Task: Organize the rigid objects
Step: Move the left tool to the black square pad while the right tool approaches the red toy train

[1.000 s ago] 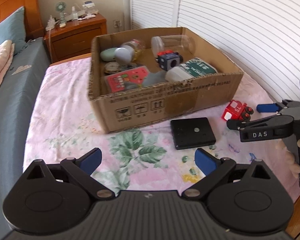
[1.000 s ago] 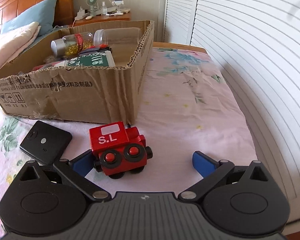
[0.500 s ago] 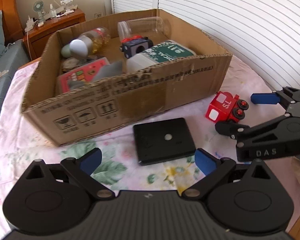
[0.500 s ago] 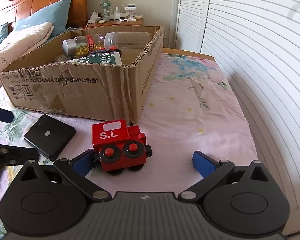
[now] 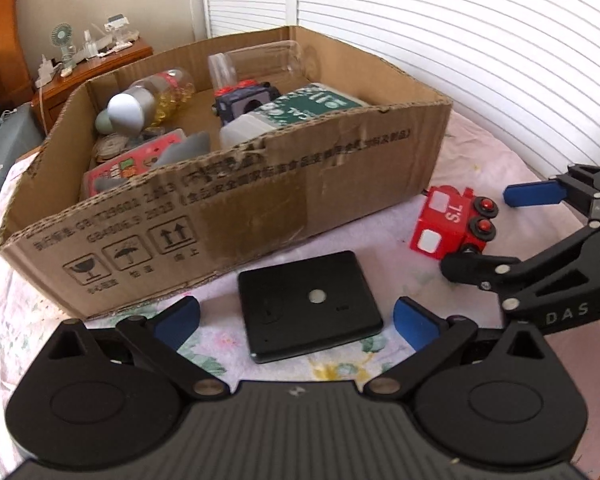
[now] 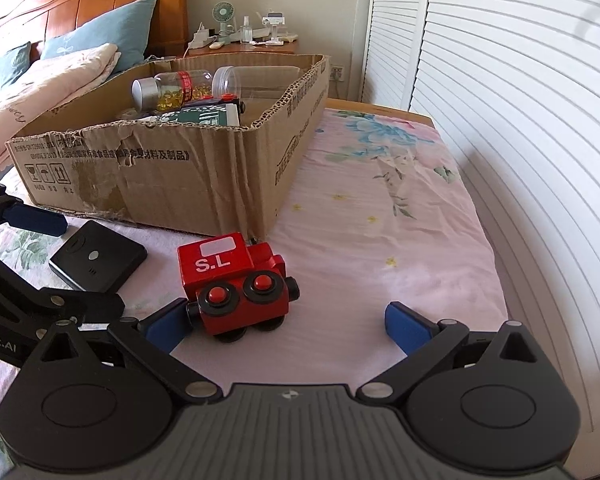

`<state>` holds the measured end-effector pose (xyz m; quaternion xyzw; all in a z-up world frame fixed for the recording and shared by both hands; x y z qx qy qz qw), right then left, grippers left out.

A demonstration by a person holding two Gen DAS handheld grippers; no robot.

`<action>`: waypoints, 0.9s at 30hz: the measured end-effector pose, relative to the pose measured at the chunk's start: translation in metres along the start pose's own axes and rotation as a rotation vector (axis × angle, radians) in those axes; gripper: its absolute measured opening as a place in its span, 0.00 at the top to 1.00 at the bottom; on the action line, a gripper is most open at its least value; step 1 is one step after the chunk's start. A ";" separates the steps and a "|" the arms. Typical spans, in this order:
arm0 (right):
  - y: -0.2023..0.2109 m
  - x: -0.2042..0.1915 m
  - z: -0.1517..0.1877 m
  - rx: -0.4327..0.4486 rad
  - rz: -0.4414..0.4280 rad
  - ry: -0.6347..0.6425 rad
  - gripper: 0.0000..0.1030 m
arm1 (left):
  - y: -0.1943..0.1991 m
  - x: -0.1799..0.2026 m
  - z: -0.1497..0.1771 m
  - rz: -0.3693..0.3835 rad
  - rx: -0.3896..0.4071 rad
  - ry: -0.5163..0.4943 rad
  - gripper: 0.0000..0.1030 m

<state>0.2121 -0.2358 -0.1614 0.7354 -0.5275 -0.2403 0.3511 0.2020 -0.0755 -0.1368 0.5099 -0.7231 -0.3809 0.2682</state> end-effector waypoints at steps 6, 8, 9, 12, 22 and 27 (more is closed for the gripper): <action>0.002 0.001 0.003 0.010 -0.004 0.006 0.00 | 0.003 -0.015 0.005 -0.028 -0.003 0.056 0.00; 0.002 0.000 0.003 0.010 -0.001 0.003 0.00 | 0.003 -0.013 0.004 -0.042 -0.001 0.059 0.01; 0.002 0.000 0.003 0.011 0.000 0.002 0.00 | 0.003 -0.010 0.003 -0.051 0.002 0.062 0.01; 0.003 0.000 0.004 0.013 0.002 0.002 0.00 | 0.001 -0.005 0.000 -0.041 0.002 0.088 0.03; 0.003 -0.001 0.003 0.003 0.007 0.000 0.00 | 0.012 -0.027 0.009 -0.059 0.008 0.110 0.19; 0.002 -0.005 0.001 -0.007 0.000 0.009 0.00 | 0.021 -0.048 0.022 -0.081 -0.003 0.146 0.18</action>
Point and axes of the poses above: each gripper's, at about its wrist camera, not at the fingertips, and y roughly against the way its jaws point, x to its right, z to its underside, the point moved 6 cm from there along -y, roughly the way its jaws point, and after that the axes turned 5 degrees about -x, right-handed, at the moved point
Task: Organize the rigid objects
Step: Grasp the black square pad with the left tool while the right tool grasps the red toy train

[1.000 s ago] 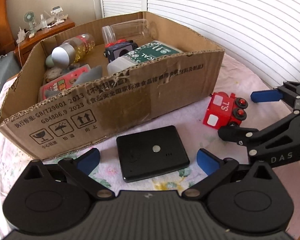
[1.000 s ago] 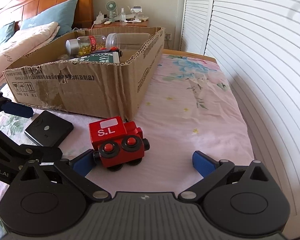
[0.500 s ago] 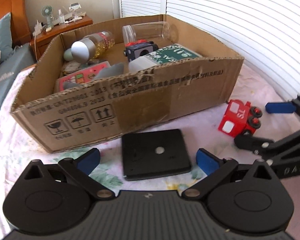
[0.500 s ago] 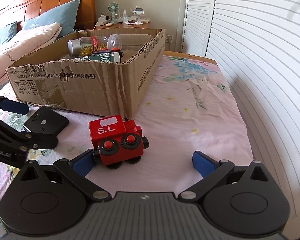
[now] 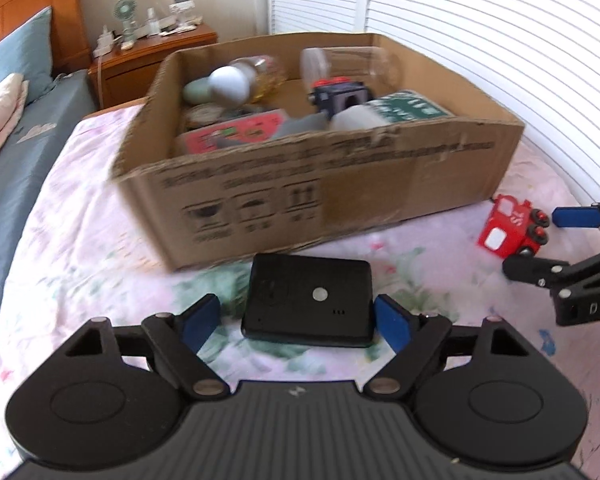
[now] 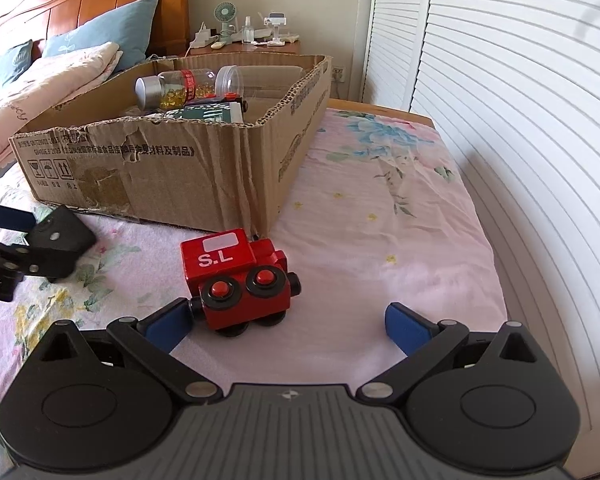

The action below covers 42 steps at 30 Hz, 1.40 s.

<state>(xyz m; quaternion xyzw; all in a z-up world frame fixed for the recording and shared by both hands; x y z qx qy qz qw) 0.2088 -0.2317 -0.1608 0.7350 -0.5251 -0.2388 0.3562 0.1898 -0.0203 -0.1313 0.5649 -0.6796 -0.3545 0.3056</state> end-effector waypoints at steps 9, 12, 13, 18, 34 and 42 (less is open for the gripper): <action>-0.010 -0.021 -0.013 -0.012 -0.072 0.087 0.00 | -0.005 0.006 -0.005 0.020 0.015 -0.031 0.20; -0.011 -0.022 -0.015 -0.019 -0.088 0.107 0.00 | -0.003 0.008 -0.005 0.047 0.014 -0.062 0.25; -0.011 -0.022 -0.016 -0.020 -0.092 0.111 0.00 | -0.003 0.008 -0.005 0.056 0.015 -0.073 0.26; -0.013 -0.023 -0.018 -0.027 -0.105 0.133 0.00 | -0.005 0.005 -0.008 0.073 0.011 -0.098 0.28; -0.002 -0.033 -0.023 -0.042 -0.119 0.189 0.41 | -0.004 0.004 -0.011 0.089 -0.016 -0.123 0.33; 0.011 -0.034 -0.022 -0.049 -0.126 0.198 0.41 | 0.004 0.005 -0.007 0.109 -0.039 -0.157 0.33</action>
Point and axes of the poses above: each gripper's, at about its wrist camera, not at the fingertips, and y roughly against the way its jaws point, x to its right, z to its underside, the point moved 6 cm from there along -y, roughly the way its jaws point, and after that the axes turned 5 degrees about -x, right-handed, at the moved point
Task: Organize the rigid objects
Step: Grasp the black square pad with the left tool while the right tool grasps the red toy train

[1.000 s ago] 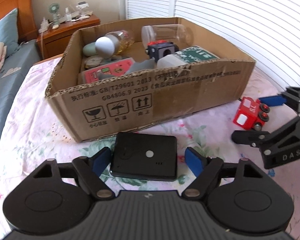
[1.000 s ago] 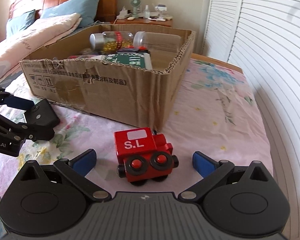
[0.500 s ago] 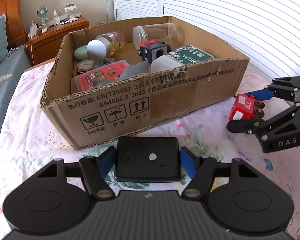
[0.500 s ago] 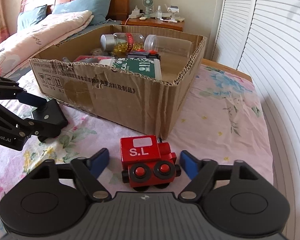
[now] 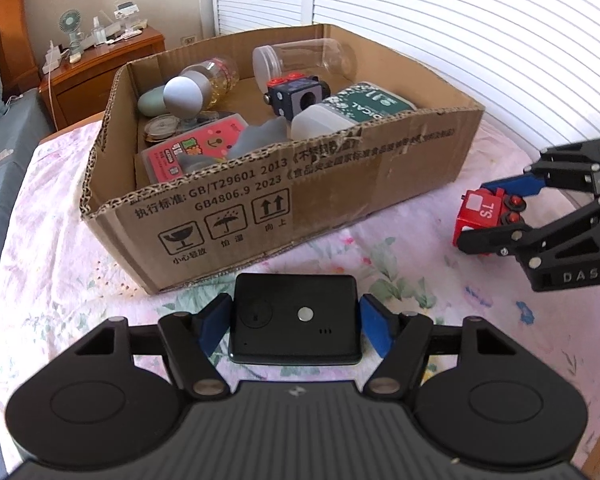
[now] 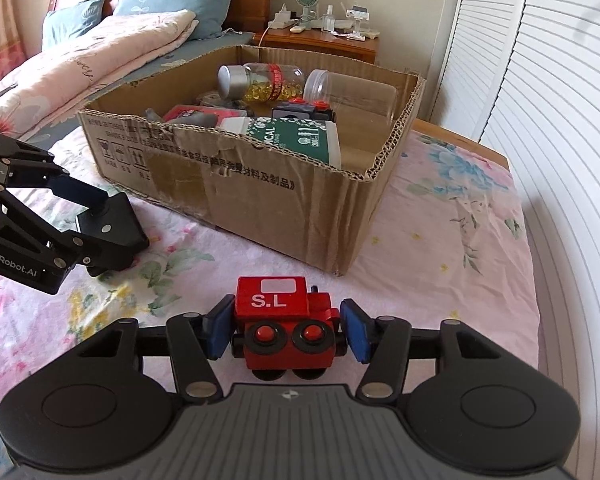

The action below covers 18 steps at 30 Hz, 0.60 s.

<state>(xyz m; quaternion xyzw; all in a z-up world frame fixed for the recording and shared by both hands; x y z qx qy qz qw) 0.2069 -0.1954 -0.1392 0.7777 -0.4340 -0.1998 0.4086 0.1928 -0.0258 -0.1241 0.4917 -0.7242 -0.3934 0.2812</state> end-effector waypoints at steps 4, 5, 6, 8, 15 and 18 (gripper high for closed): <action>0.010 -0.004 0.000 0.004 0.008 0.026 0.41 | 0.008 0.002 0.001 0.003 0.000 -0.024 0.33; 0.013 -0.006 0.000 0.007 0.011 0.032 0.41 | 0.010 0.002 0.001 0.004 0.001 -0.029 0.33; 0.016 -0.007 0.000 0.009 0.011 0.035 0.41 | 0.013 0.003 0.001 0.004 0.003 -0.034 0.33; 0.019 -0.009 -0.001 0.008 0.011 0.046 0.41 | 0.016 0.004 0.001 0.007 0.001 -0.047 0.33; 0.016 -0.012 0.007 -0.022 0.001 0.055 0.41 | 0.024 0.006 0.001 0.012 0.007 -0.063 0.33; 0.012 -0.011 0.011 -0.049 -0.018 0.047 0.41 | 0.025 0.008 0.004 0.014 0.006 -0.069 0.33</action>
Point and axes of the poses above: each gripper's, at about its wrist camera, not at the fingertips, and y roughly against the way its jaws point, x to its right, z to its underside, the point moved 6 cm from there along -y, roughly the way its jaws point, and after that the axes turned 5 degrees about -x, right-handed, at the moved point
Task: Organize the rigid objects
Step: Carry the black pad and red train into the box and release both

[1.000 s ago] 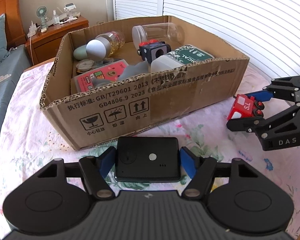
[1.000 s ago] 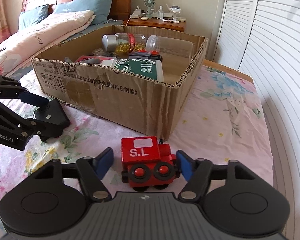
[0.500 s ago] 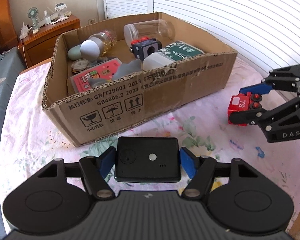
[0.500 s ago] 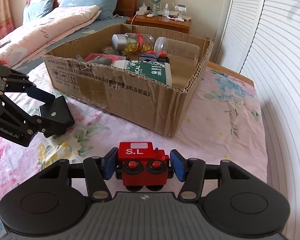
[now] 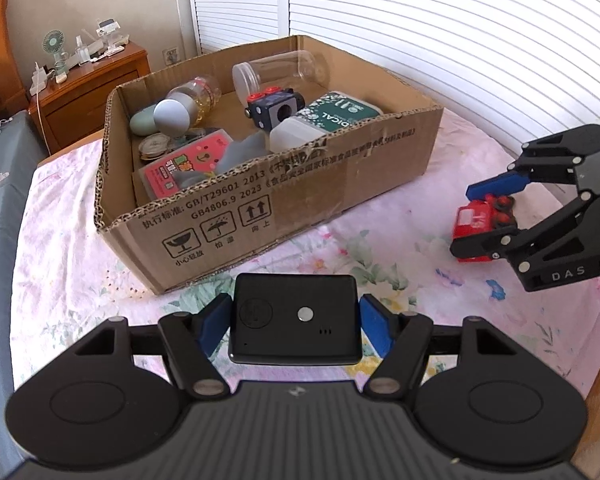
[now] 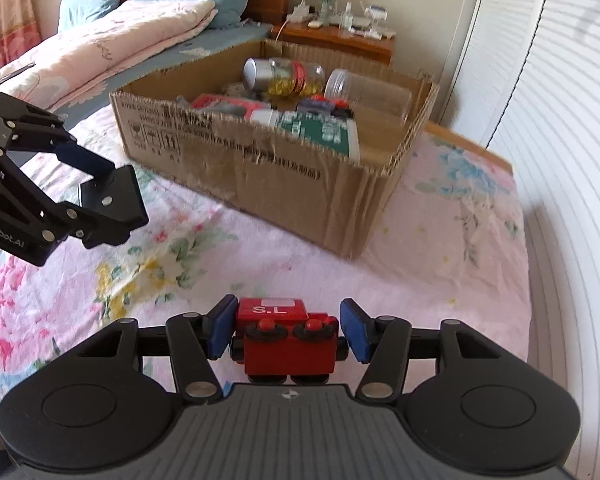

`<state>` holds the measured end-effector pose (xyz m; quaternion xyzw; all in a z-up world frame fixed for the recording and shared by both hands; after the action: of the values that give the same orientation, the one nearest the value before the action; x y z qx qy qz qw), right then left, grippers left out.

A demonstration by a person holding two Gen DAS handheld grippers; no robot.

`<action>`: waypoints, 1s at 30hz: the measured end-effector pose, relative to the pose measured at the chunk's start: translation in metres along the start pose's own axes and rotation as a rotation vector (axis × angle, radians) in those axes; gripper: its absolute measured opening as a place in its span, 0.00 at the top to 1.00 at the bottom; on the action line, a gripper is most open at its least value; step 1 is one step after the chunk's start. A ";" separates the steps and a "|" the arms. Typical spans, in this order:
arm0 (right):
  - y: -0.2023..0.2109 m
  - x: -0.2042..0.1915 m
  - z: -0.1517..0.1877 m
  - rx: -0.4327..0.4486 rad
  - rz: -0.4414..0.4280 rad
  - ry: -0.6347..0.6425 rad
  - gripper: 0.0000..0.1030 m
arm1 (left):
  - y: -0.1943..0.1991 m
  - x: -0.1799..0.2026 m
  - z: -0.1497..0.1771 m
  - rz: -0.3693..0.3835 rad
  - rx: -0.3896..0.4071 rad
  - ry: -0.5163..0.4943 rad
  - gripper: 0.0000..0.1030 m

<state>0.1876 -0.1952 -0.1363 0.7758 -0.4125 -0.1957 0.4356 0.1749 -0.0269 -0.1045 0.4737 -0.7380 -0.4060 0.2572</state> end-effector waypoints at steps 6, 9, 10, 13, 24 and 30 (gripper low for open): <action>-0.006 0.000 0.008 -0.036 -0.019 -0.005 0.41 | 0.001 0.000 0.000 0.004 -0.001 -0.006 0.33; -0.004 0.000 0.010 -0.036 -0.014 0.000 0.41 | 0.002 0.000 0.000 0.007 0.000 -0.007 0.33; -0.004 0.000 0.010 -0.037 -0.016 0.000 0.42 | 0.002 0.000 -0.001 0.010 -0.001 -0.008 0.33; 0.000 0.000 0.011 -0.037 -0.022 -0.004 0.46 | 0.004 0.000 -0.001 0.016 -0.002 -0.011 0.33; 0.033 -0.004 0.000 0.020 -0.033 0.015 0.46 | 0.033 0.007 -0.015 0.047 0.038 -0.059 0.33; 0.056 0.000 -0.021 0.086 -0.024 0.029 0.46 | 0.050 0.002 -0.047 0.045 0.105 -0.069 0.33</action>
<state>0.1759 -0.2000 -0.0781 0.8015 -0.4047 -0.1717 0.4054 0.1852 -0.0340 -0.0372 0.4556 -0.7772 -0.3769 0.2152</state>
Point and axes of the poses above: each gripper's, at about its wrist camera, not at the fingertips, and y roughly against the way its jaws point, x to its right, z to its underside, the point moved 6 cm from there along -y, roughly the way its jaws point, and after that the axes turned 5 degrees about -x, right-handed, at the moved point
